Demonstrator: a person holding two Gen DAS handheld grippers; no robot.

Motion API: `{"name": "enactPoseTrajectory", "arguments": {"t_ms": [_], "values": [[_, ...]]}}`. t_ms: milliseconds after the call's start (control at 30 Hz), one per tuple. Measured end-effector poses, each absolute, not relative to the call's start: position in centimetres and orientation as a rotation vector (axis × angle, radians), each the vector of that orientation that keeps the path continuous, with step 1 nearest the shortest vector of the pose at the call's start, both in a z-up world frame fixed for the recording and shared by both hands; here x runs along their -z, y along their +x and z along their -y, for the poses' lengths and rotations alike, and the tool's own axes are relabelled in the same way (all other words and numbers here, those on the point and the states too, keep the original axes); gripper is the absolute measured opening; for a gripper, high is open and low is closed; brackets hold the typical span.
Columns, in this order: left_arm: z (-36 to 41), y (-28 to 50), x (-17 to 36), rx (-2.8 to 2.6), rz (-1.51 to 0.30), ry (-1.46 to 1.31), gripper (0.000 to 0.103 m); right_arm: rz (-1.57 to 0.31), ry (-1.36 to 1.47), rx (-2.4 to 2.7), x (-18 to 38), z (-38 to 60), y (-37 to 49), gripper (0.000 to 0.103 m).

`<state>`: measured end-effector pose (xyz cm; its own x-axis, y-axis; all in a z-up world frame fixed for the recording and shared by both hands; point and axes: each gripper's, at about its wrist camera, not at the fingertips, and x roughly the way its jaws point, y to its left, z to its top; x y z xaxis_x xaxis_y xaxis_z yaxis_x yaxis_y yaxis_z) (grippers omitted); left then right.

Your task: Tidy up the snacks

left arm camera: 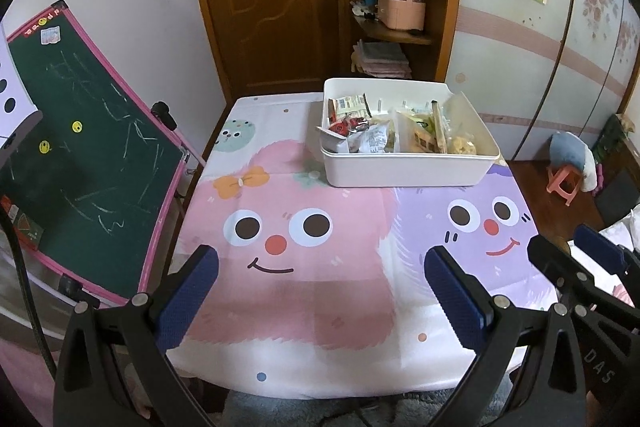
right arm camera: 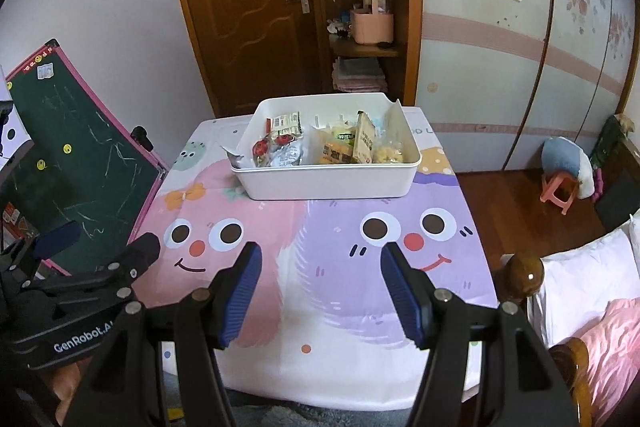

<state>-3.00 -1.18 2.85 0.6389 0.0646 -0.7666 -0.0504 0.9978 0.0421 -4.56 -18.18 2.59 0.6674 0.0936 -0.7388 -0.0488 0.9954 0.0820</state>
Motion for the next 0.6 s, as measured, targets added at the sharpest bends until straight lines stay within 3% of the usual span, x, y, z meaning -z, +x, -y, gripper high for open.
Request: {"name": "enactPoseTrajectory", "arguments": {"t_ms": [600], "values": [[1.47, -2.22, -2.51, -0.047, -0.877, 0.010, 0.102, -0.823, 0.060, -0.059, -2.42, 18.63, -4.09, 0.062]]}}
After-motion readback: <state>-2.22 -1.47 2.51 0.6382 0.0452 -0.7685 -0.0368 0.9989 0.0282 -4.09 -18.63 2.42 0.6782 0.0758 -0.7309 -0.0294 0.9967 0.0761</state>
